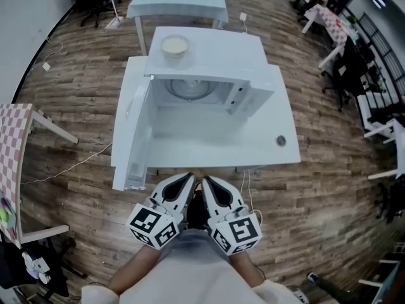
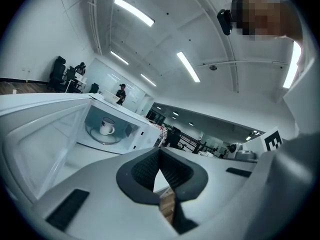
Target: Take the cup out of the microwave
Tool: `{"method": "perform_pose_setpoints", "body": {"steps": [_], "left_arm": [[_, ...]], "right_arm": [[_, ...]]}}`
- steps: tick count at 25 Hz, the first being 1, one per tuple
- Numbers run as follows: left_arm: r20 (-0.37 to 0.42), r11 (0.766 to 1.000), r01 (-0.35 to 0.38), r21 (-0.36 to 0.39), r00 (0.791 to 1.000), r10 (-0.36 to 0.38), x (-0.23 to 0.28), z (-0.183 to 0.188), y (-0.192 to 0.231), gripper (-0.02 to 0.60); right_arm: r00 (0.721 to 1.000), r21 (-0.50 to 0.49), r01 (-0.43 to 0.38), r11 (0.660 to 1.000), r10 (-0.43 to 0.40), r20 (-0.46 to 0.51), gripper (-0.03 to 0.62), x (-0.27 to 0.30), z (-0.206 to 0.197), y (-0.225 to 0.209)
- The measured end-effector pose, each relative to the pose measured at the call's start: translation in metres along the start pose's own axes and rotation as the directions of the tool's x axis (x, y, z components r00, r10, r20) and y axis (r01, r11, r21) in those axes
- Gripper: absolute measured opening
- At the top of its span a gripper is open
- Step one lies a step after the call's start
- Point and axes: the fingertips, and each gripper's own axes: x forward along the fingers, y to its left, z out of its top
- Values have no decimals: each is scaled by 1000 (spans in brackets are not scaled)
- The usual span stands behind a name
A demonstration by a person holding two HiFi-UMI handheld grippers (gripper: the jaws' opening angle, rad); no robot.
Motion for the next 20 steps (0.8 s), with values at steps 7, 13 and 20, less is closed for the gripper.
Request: {"method": "perform_pose_setpoints", "body": {"steps": [7,13,20], "left_arm": [[18,1000,-25,-2,1000,25,41,21,15,8],[35,999,-46,19,998,45,70,35,28,8],[59,995,-86,44,995,83,102,51,33,8]], "right_arm": [[1000,-13,-31,999,31,-4,23,29,21,-32],[998,-23,-65,998,65,10,21,53,38,-56],[992,-33,-122,992,123,32,23,73,57,-80]]}}
